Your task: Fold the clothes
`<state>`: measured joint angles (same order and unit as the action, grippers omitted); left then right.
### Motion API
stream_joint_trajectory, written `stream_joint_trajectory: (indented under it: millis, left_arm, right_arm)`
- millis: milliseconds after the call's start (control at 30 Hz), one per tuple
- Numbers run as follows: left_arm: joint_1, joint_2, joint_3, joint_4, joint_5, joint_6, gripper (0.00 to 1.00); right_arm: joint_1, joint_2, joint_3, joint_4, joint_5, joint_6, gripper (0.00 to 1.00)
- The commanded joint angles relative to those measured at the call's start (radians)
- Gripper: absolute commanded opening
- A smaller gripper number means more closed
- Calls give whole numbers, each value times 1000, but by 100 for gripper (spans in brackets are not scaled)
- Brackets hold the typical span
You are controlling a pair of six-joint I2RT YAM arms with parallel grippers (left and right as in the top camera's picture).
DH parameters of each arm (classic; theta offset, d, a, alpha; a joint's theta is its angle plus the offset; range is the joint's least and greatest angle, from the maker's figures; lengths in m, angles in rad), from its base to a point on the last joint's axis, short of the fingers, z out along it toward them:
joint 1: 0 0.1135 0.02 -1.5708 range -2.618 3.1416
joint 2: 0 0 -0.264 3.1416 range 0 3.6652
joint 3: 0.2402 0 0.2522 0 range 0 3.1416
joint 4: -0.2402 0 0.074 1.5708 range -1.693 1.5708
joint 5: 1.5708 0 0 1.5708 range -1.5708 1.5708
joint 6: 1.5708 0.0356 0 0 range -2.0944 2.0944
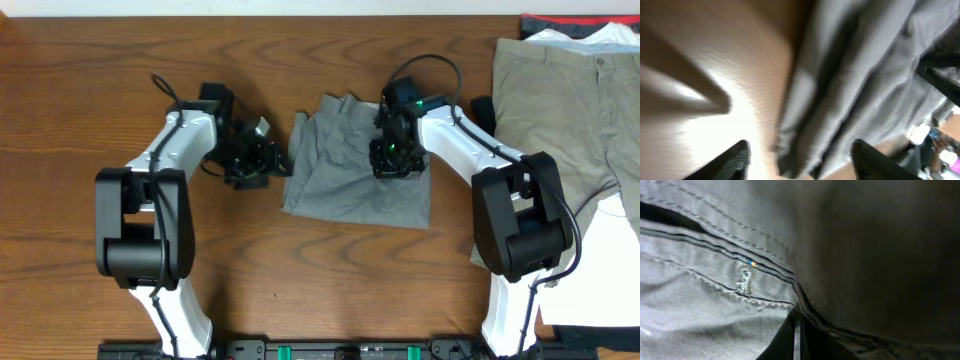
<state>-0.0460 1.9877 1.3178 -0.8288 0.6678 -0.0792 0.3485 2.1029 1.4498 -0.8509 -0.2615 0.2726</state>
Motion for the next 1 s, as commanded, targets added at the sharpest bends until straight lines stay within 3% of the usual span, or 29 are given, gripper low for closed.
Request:
stream_joint_trajectory:
  millis: [0, 200, 667, 967]
  left_arm:
    - [12, -11, 10, 37, -48, -4, 76]
    - [-48, 40, 10, 168, 11, -4, 87]
    - [-151, 228, 10, 313, 211, -57, 87]
    - [-206, 229, 10, 348, 216, -55, 67]
  right_arm:
    - [-24, 78, -42, -5, 102, 49, 6]
    - [-29, 82, -42, -4, 169, 47, 7]
    - [-27, 82, -42, -4, 168, 40, 8]
    - [-27, 82, -42, -2, 167, 37, 8]
